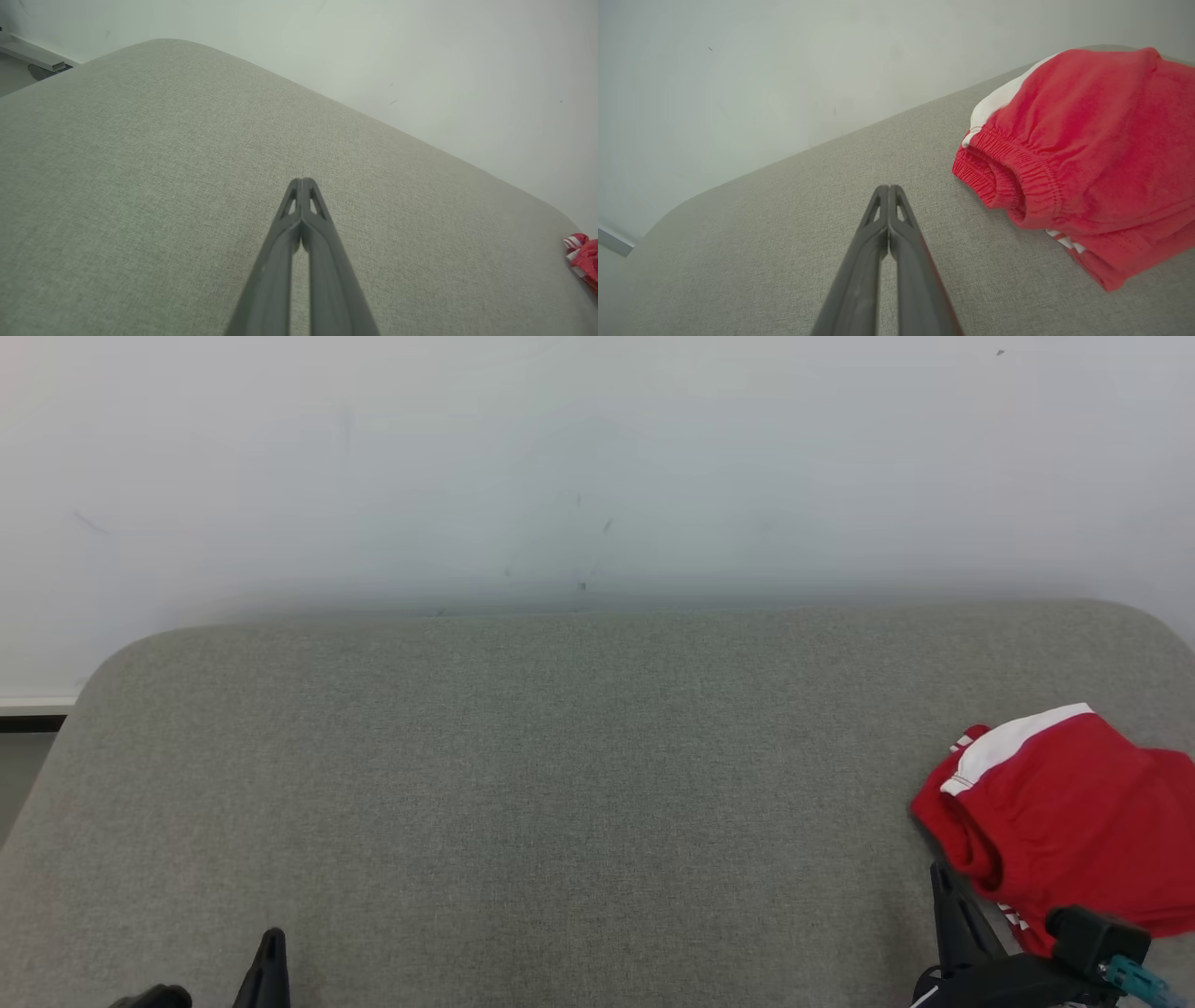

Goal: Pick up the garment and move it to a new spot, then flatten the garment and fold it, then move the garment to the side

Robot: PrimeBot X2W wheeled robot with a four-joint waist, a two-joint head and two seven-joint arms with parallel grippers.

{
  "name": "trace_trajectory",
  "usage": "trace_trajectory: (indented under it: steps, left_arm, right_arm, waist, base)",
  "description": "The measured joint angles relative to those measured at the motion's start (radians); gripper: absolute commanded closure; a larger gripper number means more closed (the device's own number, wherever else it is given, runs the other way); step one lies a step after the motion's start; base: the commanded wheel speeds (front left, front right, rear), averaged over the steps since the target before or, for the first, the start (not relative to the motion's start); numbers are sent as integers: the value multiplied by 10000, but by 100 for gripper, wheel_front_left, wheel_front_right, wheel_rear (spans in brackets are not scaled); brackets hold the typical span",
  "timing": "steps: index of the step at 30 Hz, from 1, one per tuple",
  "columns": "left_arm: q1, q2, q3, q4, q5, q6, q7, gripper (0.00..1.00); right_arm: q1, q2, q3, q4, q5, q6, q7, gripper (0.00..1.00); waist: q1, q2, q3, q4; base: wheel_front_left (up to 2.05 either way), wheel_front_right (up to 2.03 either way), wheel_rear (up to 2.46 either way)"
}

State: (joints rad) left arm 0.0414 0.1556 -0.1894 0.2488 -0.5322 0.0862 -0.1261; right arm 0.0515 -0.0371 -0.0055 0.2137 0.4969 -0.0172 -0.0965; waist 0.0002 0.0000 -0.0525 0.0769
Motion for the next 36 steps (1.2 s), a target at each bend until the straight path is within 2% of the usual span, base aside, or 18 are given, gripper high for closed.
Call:
trace_trajectory:
  steps: [36]
  left_arm:
    - [-393, -466, 1156, 213, -4337, -869, 999, 100]
  right_arm:
    - [-465, -2, -558, 355, 4508, 539, 890, 100]
  waist:
    - [0, 0, 222, -318]
  base:
    - [0, 0, 0]
